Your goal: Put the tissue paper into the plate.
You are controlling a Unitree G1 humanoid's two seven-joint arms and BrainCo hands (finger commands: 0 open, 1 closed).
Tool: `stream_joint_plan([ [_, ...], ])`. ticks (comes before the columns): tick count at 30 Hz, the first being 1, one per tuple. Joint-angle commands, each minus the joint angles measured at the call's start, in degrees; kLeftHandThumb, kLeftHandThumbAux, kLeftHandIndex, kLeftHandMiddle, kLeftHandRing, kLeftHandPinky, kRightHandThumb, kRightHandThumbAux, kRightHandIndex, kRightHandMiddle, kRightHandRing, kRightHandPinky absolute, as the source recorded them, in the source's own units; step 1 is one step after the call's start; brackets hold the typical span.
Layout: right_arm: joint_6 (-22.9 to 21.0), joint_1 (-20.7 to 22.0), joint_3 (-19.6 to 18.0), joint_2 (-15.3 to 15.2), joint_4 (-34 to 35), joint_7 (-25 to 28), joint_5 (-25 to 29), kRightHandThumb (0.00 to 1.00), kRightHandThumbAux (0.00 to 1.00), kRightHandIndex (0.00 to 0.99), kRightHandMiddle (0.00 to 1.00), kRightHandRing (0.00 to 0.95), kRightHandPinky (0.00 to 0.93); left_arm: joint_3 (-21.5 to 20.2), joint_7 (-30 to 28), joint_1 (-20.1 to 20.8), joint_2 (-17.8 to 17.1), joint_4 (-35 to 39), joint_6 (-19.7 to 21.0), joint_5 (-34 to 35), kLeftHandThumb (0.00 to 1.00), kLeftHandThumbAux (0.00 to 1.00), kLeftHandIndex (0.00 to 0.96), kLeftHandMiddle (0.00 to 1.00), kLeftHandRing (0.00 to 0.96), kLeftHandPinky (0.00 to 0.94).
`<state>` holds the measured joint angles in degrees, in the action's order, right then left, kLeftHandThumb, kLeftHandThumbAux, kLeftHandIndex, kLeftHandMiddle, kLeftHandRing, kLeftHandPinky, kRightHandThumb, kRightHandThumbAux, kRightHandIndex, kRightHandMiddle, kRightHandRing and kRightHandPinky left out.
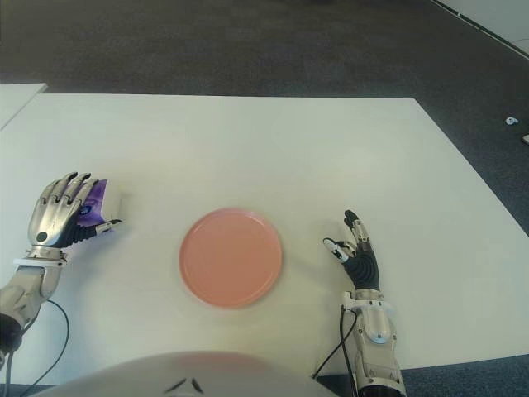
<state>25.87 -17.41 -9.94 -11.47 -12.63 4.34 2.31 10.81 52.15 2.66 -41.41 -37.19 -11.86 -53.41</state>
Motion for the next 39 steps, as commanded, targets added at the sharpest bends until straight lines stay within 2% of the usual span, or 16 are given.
stream_joint_plan([
  [1, -3.3, -2.0, 0.3, 0.6, -5.5, 1.1, 0.3, 0.311, 0.524, 0.039, 0.068, 0.011, 0.0, 1.4, 1.1, 1.0, 0.7, -1.0, 1.3, 0.0, 0.369, 0.289, 0.161, 0.133, 0.104, 0.135],
  [9, -2.8, -1.1, -0.1, 0.8, -7.0, 1.9, 1.3, 0.324, 0.519, 0.042, 0.061, 0.0, 0.0, 2.3, 0.2, 2.0, 0.6, -0.1, 2.8, 0.6, 0.355, 0.279, 0.166, 0.125, 0.103, 0.14],
  [16, -0.7, -1.2, 0.0, 1.2, -7.2, 2.4, 1.8, 0.34, 0.521, 0.037, 0.062, 0.0, 0.0, 3.4, -3.0, 3.6, 1.1, -0.9, 4.1, 1.1, 0.339, 0.275, 0.171, 0.122, 0.099, 0.152],
  [21, -0.7, -1.1, 0.2, 0.8, -7.0, 2.2, 1.3, 0.334, 0.508, 0.034, 0.06, 0.0, 0.0, 3.9, -6.5, 4.6, 1.5, -2.0, 4.6, 2.5, 0.345, 0.271, 0.176, 0.135, 0.116, 0.175],
  [30, 0.1, -0.9, -0.6, 0.5, -7.6, 2.0, 1.6, 0.328, 0.499, 0.038, 0.073, 0.011, 0.0, 7.2, -12.7, 12.5, 5.3, -20.2, 1.4, 5.8, 0.351, 0.278, 0.168, 0.165, 0.139, 0.17],
  [39, 2.8, -2.4, -2.2, -0.8, -6.9, 5.7, 4.6, 0.35, 0.514, 0.047, 0.108, 0.039, 0.0, 9.7, -18.6, 15.1, 8.9, -29.4, 0.6, 8.7, 0.332, 0.298, 0.177, 0.187, 0.168, 0.213],
])
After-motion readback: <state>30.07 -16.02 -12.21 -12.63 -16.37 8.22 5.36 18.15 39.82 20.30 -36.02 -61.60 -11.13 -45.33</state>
